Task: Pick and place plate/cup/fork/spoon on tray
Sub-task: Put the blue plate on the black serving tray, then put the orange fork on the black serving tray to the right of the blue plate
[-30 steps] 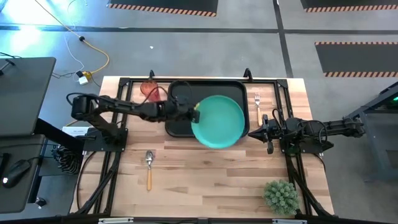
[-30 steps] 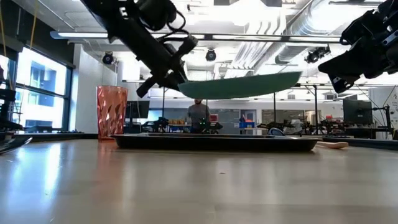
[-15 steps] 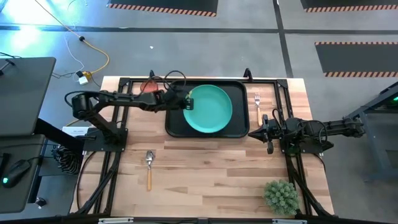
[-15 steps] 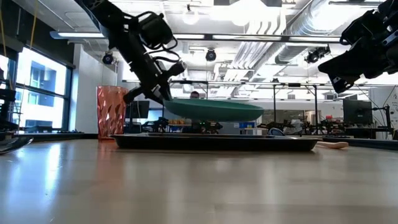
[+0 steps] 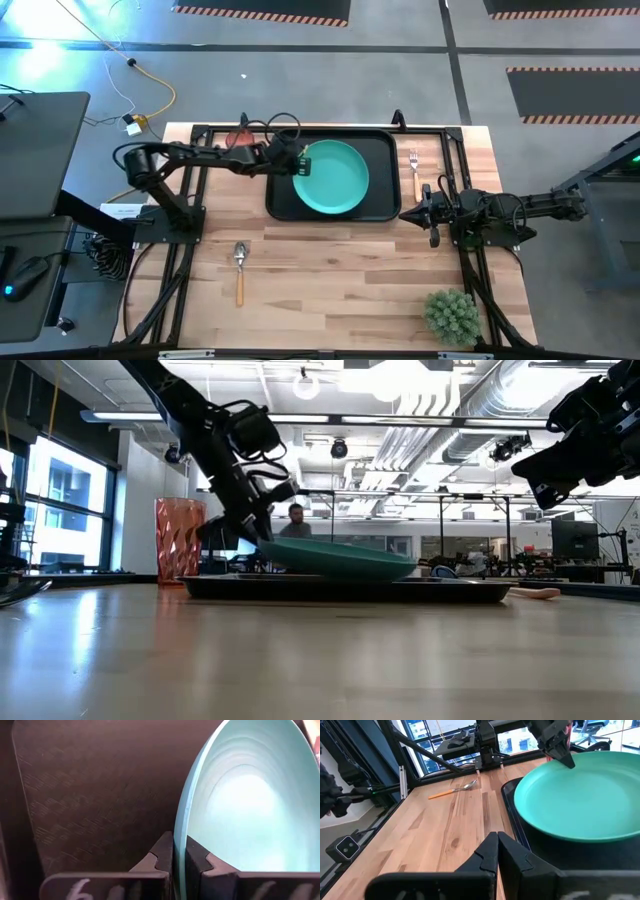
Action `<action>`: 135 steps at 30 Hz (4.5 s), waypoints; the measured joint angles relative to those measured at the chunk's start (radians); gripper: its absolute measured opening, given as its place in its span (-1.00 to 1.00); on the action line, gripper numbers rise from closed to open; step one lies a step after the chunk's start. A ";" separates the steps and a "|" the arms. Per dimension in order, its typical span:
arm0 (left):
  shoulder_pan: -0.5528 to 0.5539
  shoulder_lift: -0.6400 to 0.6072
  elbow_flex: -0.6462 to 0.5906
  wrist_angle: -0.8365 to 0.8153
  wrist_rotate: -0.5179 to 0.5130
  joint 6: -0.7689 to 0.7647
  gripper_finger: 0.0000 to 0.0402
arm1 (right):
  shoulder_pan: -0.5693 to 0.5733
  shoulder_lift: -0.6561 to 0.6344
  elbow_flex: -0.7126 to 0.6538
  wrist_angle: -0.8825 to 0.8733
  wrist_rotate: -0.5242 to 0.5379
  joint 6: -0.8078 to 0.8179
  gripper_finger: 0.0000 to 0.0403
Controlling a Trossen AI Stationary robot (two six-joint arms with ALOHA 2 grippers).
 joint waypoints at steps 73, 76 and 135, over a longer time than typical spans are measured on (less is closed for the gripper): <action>0.063 -0.101 0.000 0.206 0.334 0.105 -0.70 | -0.001 0.000 -0.001 0.006 0.054 -0.001 -1.00; 0.051 -0.140 0.000 0.207 0.404 0.114 -0.70 | -0.002 0.000 -0.001 0.014 0.120 -0.031 -1.00; -0.488 -0.447 0.000 -0.230 0.198 0.279 -0.70 | -0.003 0.084 0.593 -0.315 0.927 0.246 -1.00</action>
